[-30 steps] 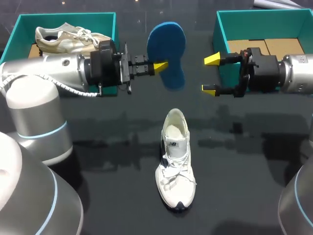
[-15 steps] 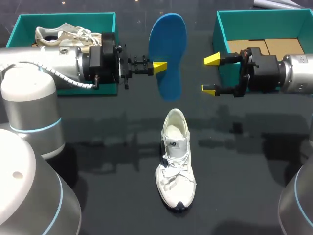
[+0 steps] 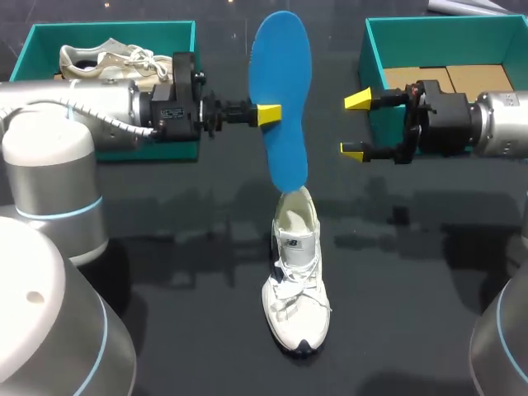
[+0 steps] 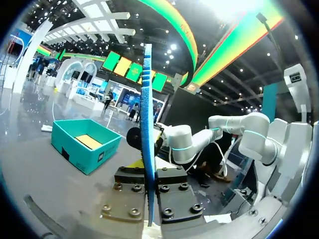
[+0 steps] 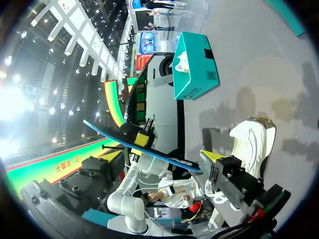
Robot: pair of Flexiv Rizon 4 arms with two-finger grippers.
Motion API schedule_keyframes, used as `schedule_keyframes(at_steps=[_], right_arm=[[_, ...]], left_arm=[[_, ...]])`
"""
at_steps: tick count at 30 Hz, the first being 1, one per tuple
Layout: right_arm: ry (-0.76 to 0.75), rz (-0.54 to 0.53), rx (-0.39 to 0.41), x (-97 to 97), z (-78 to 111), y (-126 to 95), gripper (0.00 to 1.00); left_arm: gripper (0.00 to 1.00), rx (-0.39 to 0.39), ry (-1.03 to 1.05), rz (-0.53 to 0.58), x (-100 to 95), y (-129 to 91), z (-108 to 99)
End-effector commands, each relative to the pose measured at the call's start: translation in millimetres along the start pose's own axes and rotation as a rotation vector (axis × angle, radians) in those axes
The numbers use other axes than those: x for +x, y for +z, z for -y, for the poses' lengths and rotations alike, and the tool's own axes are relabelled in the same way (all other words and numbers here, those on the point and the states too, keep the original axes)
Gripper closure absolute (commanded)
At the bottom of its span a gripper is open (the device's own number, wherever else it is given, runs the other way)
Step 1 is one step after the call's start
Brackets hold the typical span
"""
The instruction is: Take the shoe out of the shoebox, open the shoe tongue, remove and reinsert the insole, then place the shoe into the shoebox
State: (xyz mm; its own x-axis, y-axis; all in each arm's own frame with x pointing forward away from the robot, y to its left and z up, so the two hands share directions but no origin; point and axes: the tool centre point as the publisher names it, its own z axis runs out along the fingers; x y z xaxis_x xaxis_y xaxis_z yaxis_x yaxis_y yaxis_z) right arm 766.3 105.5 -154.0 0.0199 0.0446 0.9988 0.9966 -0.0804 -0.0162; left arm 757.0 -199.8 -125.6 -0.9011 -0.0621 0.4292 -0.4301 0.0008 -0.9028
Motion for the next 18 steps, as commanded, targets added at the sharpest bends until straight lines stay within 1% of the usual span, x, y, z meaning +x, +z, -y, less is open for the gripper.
schedule_keyframes(at_steps=[1,4,5,12,15,18], right_arm=[[0.0,0.003,-0.002,0.1,1.2,0.5,0.0],[0.0,0.003,-0.002,0.1,1.2,0.5,0.0],[0.0,0.003,-0.002,0.1,1.2,0.5,0.0],[0.0,0.003,-0.002,0.1,1.2,0.5,0.0],[0.0,0.003,-0.002,0.1,1.2,0.5,0.0],[0.0,0.003,-0.002,0.1,1.2,0.5,0.0]], left_arm=[[1.0,0.018,-0.124,-0.038,-4.7,4.1,-1.1],[1.0,0.023,-0.204,-0.058,-4.6,5.0,-2.3],[1.0,0.022,-0.189,-0.044,-5.1,4.9,-2.0],[1.0,0.034,-0.319,-0.089,-8.8,6.6,-5.4],[1.0,0.056,-0.38,-0.096,-11.3,6.7,-7.1],[1.0,0.097,-0.468,-0.096,-15.0,6.7,-10.2]])
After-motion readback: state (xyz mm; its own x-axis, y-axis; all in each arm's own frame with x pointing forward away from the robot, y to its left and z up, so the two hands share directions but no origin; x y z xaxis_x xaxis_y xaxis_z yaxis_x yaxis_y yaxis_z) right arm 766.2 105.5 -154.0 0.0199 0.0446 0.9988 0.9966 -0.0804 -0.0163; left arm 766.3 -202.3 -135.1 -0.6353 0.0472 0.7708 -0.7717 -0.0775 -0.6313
